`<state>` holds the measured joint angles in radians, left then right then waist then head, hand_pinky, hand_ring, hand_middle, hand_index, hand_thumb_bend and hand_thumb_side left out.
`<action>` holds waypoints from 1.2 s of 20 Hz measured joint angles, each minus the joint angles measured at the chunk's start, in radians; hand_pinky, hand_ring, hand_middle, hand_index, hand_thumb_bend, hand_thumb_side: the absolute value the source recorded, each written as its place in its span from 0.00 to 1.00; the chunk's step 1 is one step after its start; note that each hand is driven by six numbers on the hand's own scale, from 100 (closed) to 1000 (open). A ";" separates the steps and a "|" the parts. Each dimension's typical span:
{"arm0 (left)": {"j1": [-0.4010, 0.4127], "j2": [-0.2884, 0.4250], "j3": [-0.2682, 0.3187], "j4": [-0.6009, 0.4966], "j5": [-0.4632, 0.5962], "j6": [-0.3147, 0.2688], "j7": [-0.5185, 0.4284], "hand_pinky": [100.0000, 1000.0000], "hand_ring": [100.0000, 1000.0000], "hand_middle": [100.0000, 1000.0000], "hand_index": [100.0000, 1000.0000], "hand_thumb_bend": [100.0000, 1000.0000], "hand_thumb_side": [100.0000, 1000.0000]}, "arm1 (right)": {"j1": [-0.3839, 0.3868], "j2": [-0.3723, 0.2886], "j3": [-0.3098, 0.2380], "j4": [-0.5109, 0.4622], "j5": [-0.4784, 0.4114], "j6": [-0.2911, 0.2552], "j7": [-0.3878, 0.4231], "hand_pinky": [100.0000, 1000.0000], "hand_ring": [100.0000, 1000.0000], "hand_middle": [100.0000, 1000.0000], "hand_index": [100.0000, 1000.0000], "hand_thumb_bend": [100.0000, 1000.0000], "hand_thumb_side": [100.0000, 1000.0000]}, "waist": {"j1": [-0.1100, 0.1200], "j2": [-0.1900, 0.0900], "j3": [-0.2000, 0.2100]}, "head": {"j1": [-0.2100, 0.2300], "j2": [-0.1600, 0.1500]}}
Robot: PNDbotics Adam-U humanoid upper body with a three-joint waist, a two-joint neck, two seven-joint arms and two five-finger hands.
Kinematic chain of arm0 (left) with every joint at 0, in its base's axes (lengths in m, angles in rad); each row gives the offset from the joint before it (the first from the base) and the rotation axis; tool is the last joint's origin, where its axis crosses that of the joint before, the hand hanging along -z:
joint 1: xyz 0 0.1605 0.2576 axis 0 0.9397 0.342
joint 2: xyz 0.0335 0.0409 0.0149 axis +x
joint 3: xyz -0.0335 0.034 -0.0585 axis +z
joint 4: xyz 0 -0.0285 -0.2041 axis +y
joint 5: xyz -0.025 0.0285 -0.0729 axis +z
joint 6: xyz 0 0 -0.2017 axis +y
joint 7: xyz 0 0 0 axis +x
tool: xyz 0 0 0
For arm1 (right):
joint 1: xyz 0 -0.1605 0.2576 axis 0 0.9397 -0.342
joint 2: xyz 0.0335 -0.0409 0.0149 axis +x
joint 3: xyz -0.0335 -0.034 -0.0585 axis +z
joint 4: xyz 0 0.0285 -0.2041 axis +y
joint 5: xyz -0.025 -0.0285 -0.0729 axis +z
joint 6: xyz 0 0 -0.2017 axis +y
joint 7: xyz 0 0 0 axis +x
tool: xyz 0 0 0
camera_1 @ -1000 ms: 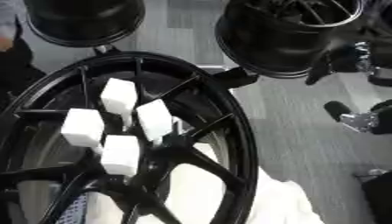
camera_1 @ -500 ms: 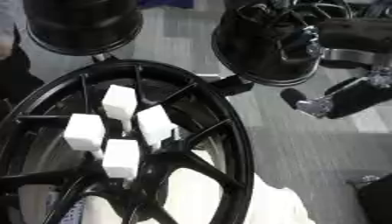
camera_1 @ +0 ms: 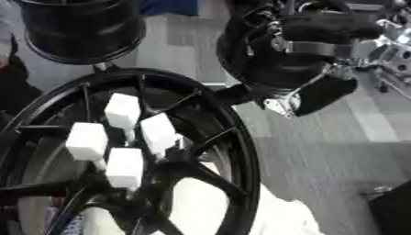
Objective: Pull the pin out of the wheel hub.
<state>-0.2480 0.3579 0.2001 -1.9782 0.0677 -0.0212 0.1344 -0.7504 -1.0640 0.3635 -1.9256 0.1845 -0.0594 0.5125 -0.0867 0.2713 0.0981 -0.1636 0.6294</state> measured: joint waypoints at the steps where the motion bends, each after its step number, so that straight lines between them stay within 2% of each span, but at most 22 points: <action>1: 0.001 0.000 0.000 0.000 0.002 0.004 0.000 0.77 0.67 0.56 0.78 0.00 0.58 | -0.014 0.014 0.009 0.007 0.003 0.009 0.006 0.87 0.82 0.75 0.80 0.00 0.22 | 0.001 -0.001 0.000 | -0.003 0.002; 5: 0.001 -0.011 0.001 0.010 0.005 0.017 0.002 0.77 0.67 0.56 0.78 0.00 0.60 | -0.059 0.069 0.044 0.034 0.016 0.045 0.029 0.87 0.83 0.76 0.80 0.00 0.27 | 0.004 -0.006 0.001 | -0.016 0.003; 13: 0.002 -0.026 0.016 0.070 0.013 0.025 0.014 0.77 0.67 0.56 0.79 0.00 0.61 | -0.086 0.153 0.093 0.084 0.054 0.096 0.087 0.87 0.85 0.78 0.82 0.00 0.37 | 0.006 -0.007 0.017 | -0.039 0.003; 20: 0.010 -0.026 0.026 0.106 0.020 0.025 0.023 0.77 0.67 0.56 0.79 0.00 0.63 | -0.107 0.199 0.120 0.099 0.106 0.127 0.143 0.88 0.86 0.79 0.83 0.00 0.37 | 0.001 -0.007 0.016 | -0.044 0.012; 24: 0.020 -0.026 0.032 0.133 0.024 0.026 0.026 0.77 0.67 0.56 0.79 0.00 0.64 | -0.115 0.228 0.135 0.108 0.138 0.149 0.157 0.88 0.87 0.80 0.83 0.00 0.37 | -0.001 -0.018 -0.001 | -0.041 0.022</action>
<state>-0.2284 0.3317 0.2323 -1.8448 0.0913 0.0052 0.1608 -0.8658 -0.8365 0.4986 -1.8172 0.3221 0.0894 0.6699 -0.0872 0.2536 0.0976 -0.2044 0.6513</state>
